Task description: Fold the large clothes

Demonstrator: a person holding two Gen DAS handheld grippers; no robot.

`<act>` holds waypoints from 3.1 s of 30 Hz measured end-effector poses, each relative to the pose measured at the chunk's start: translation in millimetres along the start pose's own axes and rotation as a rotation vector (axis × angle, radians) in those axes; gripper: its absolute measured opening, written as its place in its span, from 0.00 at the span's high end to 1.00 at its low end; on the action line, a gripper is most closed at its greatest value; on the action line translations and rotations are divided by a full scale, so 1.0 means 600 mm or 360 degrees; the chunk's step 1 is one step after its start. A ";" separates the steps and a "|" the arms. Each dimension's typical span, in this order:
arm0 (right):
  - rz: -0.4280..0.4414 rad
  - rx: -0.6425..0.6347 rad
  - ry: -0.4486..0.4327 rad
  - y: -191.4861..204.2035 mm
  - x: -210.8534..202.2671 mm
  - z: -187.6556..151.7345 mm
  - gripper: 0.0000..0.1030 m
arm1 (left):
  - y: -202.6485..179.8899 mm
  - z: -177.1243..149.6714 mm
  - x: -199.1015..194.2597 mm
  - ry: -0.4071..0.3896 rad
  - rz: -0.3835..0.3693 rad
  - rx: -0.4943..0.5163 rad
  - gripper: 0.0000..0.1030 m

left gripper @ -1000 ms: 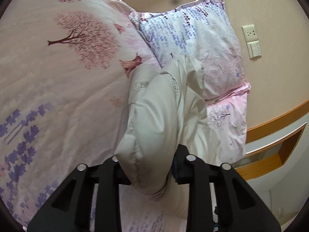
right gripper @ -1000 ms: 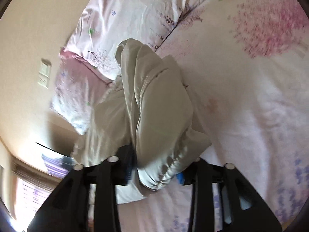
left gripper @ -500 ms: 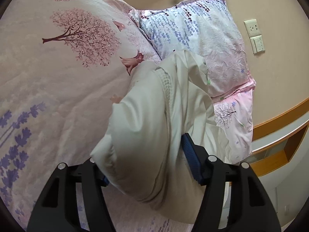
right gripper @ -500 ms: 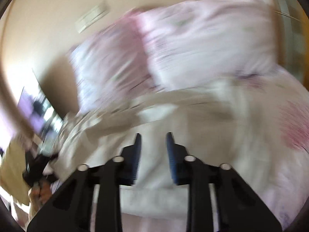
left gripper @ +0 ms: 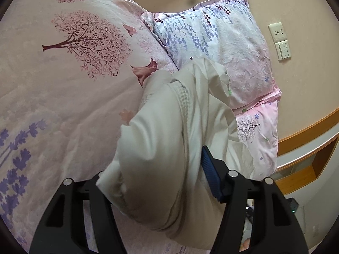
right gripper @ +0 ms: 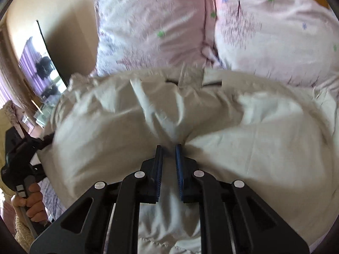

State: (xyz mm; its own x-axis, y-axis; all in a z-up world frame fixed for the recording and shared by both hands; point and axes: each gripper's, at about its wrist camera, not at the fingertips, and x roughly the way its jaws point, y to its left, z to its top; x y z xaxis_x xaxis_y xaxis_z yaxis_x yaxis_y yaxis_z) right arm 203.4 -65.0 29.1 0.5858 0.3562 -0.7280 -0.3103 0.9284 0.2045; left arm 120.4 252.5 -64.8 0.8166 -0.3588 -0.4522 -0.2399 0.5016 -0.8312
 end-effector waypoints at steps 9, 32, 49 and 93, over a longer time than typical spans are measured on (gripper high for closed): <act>0.0075 0.0102 0.0098 -0.018 0.040 -0.007 0.87 | -0.026 0.007 -0.008 -0.0034 -0.0056 0.0102 0.56; 0.0043 0.0105 0.0173 -0.029 0.058 0.017 0.87 | -0.247 -0.040 -0.047 -0.0132 -0.0413 0.0815 0.60; 0.0119 0.0174 0.0124 -0.053 0.024 0.014 0.87 | -0.352 -0.123 -0.013 0.0014 -0.0574 0.1075 0.54; -0.0160 0.0829 -0.0514 -0.427 -0.255 -0.046 0.66 | -0.546 -0.441 0.195 0.0437 -0.0586 0.1737 0.52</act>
State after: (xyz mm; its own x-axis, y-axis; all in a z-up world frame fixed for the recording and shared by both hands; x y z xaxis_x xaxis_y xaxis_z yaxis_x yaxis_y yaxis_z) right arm 172.7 -360.4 70.1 0.8154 0.2027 -0.5423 0.1166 0.8600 0.4968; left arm 155.8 -162.2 68.8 0.5707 -0.7123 -0.4086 0.6700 0.6916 -0.2699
